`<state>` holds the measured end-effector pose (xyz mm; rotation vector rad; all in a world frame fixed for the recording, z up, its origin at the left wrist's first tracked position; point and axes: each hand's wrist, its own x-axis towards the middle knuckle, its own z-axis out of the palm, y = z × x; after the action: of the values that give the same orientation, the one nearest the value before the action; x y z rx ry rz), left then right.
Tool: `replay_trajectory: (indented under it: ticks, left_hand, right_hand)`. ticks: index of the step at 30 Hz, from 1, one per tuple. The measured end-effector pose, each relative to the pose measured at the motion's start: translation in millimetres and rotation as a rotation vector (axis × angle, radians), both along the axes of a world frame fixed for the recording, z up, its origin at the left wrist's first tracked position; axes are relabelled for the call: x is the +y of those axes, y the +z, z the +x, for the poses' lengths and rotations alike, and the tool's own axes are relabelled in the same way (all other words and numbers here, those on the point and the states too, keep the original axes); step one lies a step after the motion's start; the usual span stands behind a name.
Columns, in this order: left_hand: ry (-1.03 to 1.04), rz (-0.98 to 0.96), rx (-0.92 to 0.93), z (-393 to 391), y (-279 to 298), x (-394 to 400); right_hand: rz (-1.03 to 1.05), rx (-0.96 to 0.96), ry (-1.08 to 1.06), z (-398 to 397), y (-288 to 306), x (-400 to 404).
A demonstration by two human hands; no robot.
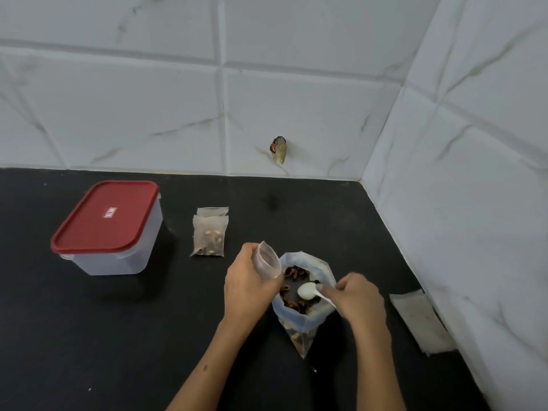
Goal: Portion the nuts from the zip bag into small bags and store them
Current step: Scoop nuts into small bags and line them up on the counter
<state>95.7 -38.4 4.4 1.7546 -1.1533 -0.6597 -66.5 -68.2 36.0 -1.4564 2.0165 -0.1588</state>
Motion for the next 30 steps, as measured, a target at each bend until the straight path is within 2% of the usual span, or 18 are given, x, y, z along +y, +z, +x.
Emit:
replay_trajectory:
  ticks: [4, 10, 14, 21, 24, 30]
  left_hand:
    - [0.018, 0.24, 0.075, 3.5, -11.4, -2.4]
    - [0.037, 0.384, 0.298, 7.1, -29.8, 3.5]
    - [0.015, 0.418, 0.468, 2.4, -27.1, 6.4]
    - [0.098, 0.4, 0.632, -9.1, -25.8, 10.2]
    - [0.133, 0.375, 0.724, -11.8, -25.8, 12.0]
    - [0.225, 0.34, 0.781, -15.6, -28.0, 14.8]
  right_hand:
    - [-0.04, 0.102, -0.047, 9.1, -7.7, -1.1]
    - [-0.092, 0.256, 0.059, 18.8, 2.1, -0.3]
    - [-0.092, 0.264, 0.15, 21.2, 6.4, 3.2]
    - [0.009, 0.299, 0.207, 27.6, 11.6, 7.9]
    - [-0.041, 0.334, 0.198, 29.0, 13.8, 15.2]
    - [0.01, 0.372, 0.218, 37.1, 11.4, 25.2]
